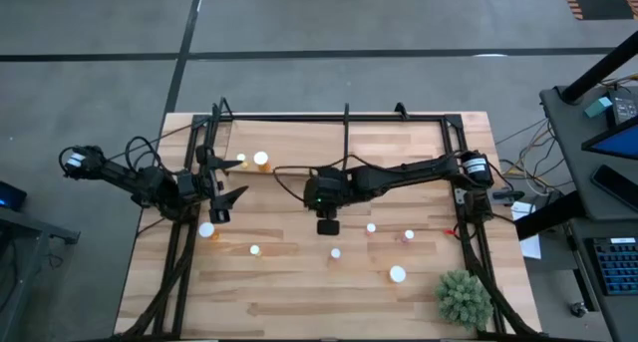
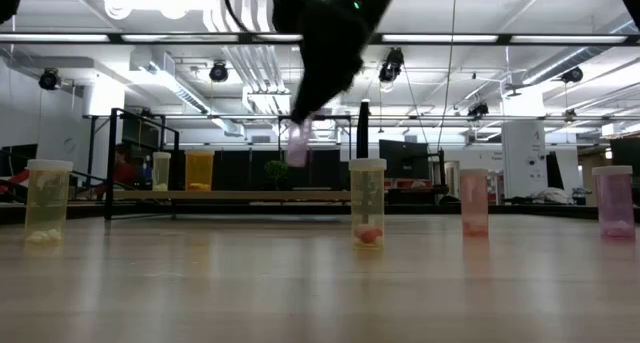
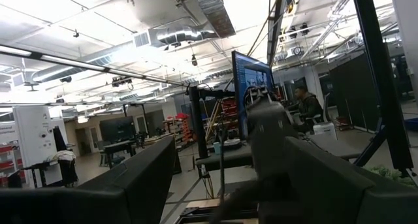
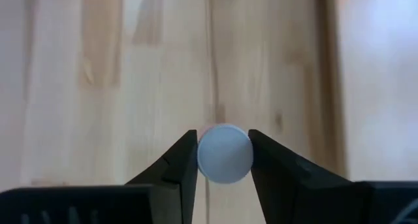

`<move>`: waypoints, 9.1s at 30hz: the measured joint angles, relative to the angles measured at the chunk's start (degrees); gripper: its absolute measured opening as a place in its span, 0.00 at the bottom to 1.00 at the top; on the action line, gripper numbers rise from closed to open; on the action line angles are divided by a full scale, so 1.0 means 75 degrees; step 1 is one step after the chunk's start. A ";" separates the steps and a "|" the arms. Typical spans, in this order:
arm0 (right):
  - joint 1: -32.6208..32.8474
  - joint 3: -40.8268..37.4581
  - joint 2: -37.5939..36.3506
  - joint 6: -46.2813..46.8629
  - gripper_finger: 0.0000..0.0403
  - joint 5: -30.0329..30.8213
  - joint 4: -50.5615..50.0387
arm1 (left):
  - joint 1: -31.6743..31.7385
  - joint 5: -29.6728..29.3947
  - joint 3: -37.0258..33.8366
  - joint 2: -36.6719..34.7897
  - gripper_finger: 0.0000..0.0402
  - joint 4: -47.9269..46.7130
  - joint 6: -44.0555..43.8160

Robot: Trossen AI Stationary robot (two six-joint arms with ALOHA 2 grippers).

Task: Pick and place medicine bottles onto shelf by color
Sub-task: Put the top left purple pill bottle on the shelf, then put the right yellow pill bottle on the shelf

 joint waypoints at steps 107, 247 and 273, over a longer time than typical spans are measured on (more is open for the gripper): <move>0.1245 -0.1527 -0.1782 0.1938 0.63 -0.0720 -0.0838 | 0.0000 0.0003 -0.0009 -0.0090 0.67 0.0009 -0.0061; 0.1804 -0.4962 -0.1207 0.1817 0.28 -0.1140 0.5432 | -0.0002 0.0000 -0.0009 -0.0155 0.67 0.0038 -0.0061; -0.0994 0.0171 -0.1543 -0.0491 0.27 -0.0526 0.1404 | -0.0003 0.0000 -0.0009 -0.0172 0.67 0.0032 -0.0061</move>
